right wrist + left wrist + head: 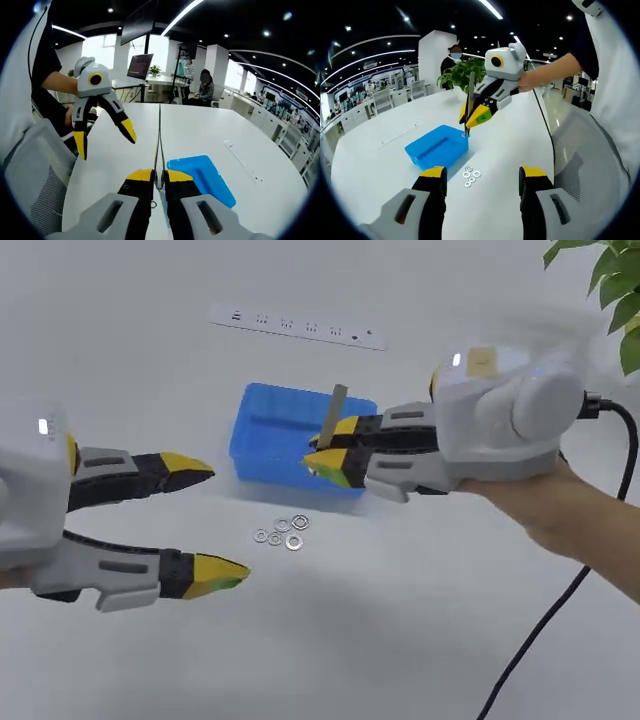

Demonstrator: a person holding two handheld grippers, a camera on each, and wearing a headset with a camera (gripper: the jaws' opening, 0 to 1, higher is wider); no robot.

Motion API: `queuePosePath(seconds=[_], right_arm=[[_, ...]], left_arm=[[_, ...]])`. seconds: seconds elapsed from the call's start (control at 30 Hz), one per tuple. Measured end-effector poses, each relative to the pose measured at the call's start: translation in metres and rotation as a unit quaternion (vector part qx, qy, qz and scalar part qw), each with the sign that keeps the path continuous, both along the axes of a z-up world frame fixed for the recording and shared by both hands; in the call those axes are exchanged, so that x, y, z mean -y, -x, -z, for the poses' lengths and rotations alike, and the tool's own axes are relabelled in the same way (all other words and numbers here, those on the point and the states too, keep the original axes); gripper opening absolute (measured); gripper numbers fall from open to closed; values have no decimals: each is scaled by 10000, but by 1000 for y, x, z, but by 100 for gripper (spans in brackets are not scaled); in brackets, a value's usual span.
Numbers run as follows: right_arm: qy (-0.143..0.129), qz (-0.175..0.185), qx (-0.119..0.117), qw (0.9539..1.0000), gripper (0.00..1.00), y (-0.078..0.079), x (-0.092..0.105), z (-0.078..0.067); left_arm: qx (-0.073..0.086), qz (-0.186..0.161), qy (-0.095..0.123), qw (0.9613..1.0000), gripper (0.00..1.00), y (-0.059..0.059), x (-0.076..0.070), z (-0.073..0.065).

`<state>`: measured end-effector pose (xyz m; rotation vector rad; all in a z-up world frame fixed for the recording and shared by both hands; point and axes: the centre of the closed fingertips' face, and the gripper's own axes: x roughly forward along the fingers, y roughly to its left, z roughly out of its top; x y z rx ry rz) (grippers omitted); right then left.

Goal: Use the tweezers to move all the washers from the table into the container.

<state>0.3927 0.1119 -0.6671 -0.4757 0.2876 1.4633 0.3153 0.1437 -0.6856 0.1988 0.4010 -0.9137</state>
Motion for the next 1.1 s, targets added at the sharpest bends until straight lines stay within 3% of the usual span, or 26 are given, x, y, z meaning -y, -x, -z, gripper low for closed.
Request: queuePosePath(seconds=[0.2,0.37,0.63,0.83,1.1], right_arm=[[45,-205,111,9997,9,-20,-7,-1],[-43,-272,-5,9996,10,-38,-15,1],[-95,-262,-310,9991,10,-72,-32,28],[217,-698,-188,9972,10,-72,-43,56],[326,-806,-281,9958,10,-74,-40,77]], left_arm=[[78,-132,357,9992,72,-4,-5,-9],[88,-211,415,9989,78,-6,-7,-9],[21,-393,388,9985,79,-5,-19,-6],[-139,-569,417,9974,78,-4,-30,-2],[-213,-769,429,9959,78,-3,-37,0]])
